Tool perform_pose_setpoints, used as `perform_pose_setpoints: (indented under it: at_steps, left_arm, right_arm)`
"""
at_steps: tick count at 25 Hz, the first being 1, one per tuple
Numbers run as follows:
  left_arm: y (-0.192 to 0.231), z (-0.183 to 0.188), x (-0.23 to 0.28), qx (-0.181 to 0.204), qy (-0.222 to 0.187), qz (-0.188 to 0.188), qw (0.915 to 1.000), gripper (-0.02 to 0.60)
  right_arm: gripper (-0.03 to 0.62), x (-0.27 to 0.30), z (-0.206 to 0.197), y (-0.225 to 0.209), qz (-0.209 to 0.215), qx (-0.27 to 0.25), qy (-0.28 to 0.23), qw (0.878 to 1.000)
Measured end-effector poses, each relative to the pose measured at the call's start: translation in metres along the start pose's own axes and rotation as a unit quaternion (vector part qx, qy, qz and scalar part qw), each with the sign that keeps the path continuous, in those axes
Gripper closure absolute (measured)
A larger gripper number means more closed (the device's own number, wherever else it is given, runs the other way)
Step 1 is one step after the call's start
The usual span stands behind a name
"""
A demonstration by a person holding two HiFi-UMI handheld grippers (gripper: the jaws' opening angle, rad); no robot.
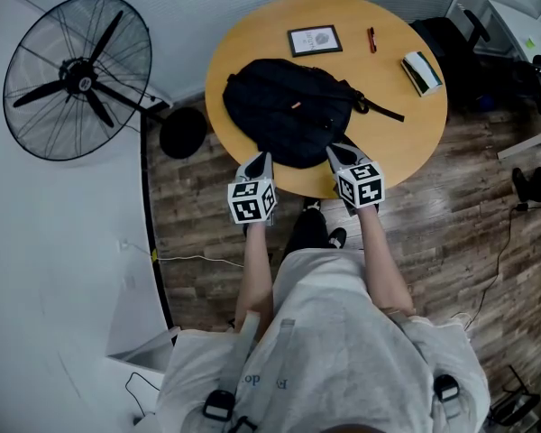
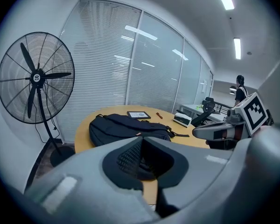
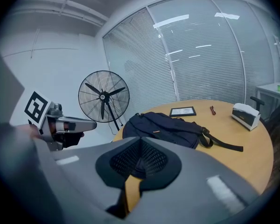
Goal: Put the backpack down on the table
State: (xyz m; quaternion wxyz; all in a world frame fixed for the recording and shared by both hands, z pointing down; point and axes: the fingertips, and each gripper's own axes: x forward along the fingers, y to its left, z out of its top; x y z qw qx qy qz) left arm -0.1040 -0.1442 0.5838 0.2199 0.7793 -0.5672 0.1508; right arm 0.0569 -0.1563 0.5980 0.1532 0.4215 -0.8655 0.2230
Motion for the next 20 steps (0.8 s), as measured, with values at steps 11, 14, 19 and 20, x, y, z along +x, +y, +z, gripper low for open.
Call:
perform_pose_setpoints:
  at_steps: [11, 14, 19, 20]
  left_arm:
    - [0.003, -0.0013, -0.0002, 0.001, 0.002, 0.0, 1.0, 0.575]
    - [0.0027, -0.0025, -0.0006, 0.0, 0.003, -0.002, 1.0, 0.575]
    - [0.004, -0.0051, -0.0039, -0.001, 0.003, -0.001, 1.0, 0.574]
    - [0.0042, -0.006, -0.0046, -0.001, 0.003, 0.0, 1.0, 0.575]
  right_arm:
    - [0.594, 0.0008, 0.0007, 0.002, -0.001, -0.001, -0.003, 1.0]
    - [0.594, 0.0, 0.0011, 0.0029, -0.002, -0.002, -0.003, 1.0]
    - [0.594, -0.0031, -0.0007, 0.0058, -0.002, -0.003, -0.004, 1.0]
    - [0.594, -0.0038, -0.0014, 0.0064, -0.003, -0.003, -0.005, 1.0]
